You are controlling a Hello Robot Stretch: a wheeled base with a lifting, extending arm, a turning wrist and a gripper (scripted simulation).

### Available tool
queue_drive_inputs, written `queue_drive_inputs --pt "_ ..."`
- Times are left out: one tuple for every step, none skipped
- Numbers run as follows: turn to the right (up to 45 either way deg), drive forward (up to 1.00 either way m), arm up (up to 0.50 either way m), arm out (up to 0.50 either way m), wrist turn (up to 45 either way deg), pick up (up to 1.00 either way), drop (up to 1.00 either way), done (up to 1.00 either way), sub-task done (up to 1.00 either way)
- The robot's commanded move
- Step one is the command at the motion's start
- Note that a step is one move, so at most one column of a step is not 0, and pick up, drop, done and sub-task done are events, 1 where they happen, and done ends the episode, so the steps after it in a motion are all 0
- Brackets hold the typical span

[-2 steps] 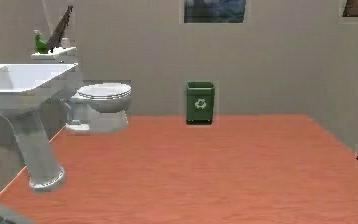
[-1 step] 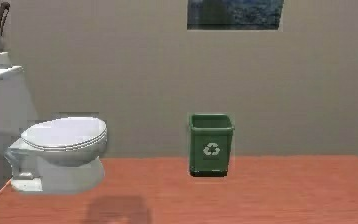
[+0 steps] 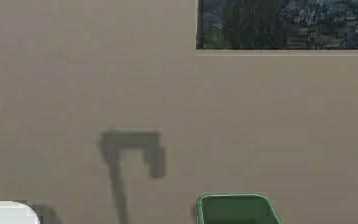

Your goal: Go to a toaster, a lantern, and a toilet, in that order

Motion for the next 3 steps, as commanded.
queue_drive_inputs --pt "-45.0 0.00 0.00 0.00 0.0 0.00 0.00 0.00 0.00" --pt "-18.0 0.00 0.00 0.00 0.0 0.00 0.00 0.00 0.00" --pt "0.0 0.00 0.00 0.00 0.0 0.00 0.00 1.00 0.00"
